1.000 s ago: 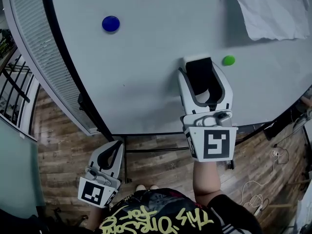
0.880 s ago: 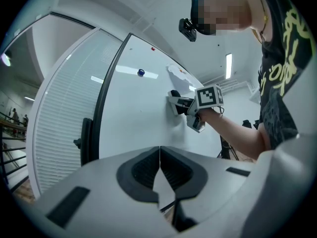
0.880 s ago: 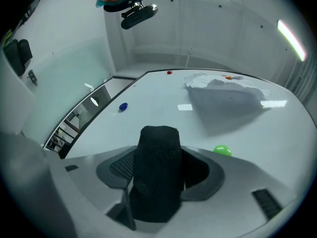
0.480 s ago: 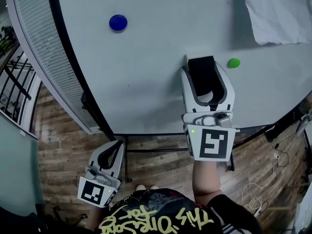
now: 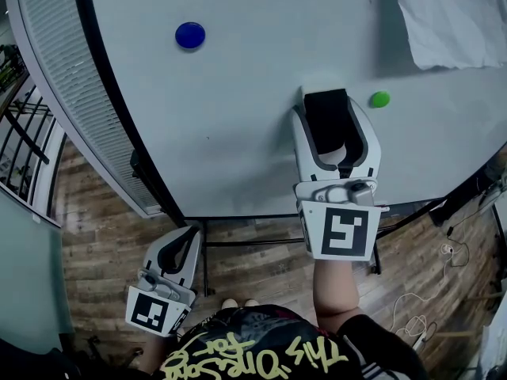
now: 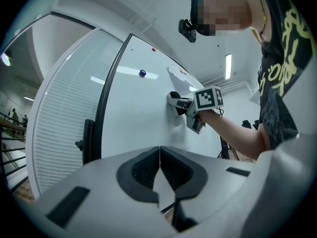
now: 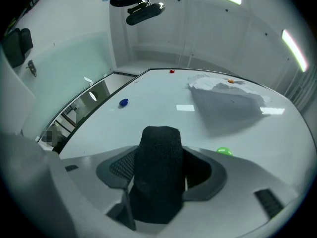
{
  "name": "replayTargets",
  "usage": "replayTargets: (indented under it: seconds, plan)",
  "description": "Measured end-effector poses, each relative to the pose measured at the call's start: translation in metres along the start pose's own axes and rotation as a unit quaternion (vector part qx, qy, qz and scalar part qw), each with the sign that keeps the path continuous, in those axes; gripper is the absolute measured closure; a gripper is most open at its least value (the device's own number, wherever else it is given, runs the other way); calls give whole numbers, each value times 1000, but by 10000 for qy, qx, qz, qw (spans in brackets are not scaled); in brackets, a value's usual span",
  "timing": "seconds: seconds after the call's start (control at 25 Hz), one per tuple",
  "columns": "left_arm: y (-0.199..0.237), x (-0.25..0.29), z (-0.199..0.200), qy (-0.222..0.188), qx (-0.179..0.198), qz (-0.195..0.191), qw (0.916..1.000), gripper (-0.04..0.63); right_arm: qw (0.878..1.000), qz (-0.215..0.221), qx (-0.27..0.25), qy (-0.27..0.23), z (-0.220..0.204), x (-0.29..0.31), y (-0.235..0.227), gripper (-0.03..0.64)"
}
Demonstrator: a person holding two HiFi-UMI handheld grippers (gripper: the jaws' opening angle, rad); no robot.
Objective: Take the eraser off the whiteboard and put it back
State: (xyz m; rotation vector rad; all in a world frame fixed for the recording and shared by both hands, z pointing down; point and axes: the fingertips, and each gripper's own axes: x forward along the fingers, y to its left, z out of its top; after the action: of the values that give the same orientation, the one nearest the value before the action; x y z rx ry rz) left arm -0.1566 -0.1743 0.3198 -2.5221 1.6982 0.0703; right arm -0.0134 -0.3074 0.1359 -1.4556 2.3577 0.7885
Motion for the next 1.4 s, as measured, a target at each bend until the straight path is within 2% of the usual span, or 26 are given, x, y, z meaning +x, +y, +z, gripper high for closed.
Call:
replayTargets:
  seconds: [0.32, 0.52, 0.72, 0.8, 0.96, 1.08, 1.2, 1.4]
  plan:
    - [1, -2, -3, 20, -17, -57, 10000, 588, 9998, -61, -138, 165, -6, -5, 0, 357]
    - [1, -4, -2, 33, -45, -98, 9999, 588, 9997, -193, -33, 125, -3, -10, -2, 357]
    - [2, -3, -5, 71, -60, -212, 9997, 588, 9973, -186, -285, 643, -21, -24, -2, 357]
    - [-1, -4, -6, 79, -65, -255, 9996, 588, 9979, -122, -352, 537, -18, -27, 0, 357]
    - [-4, -5, -6, 91, -31, -406, 9991, 588, 9993, -288, -4, 236, -5, -35, 2, 357]
    - [-3, -4, -6, 99, -22, -497, 9987, 588, 9991, -300, 88, 297, -7, -41, 4, 357]
    - [-4, -4, -6, 77, 14, -590, 9982, 588, 9992, -124, -22, 383, -11, -52, 8, 357]
    - [-6, -4, -5, 28, 28, -715, 9974, 588, 9988, -140, 217, 417, -14, -71, 10, 358]
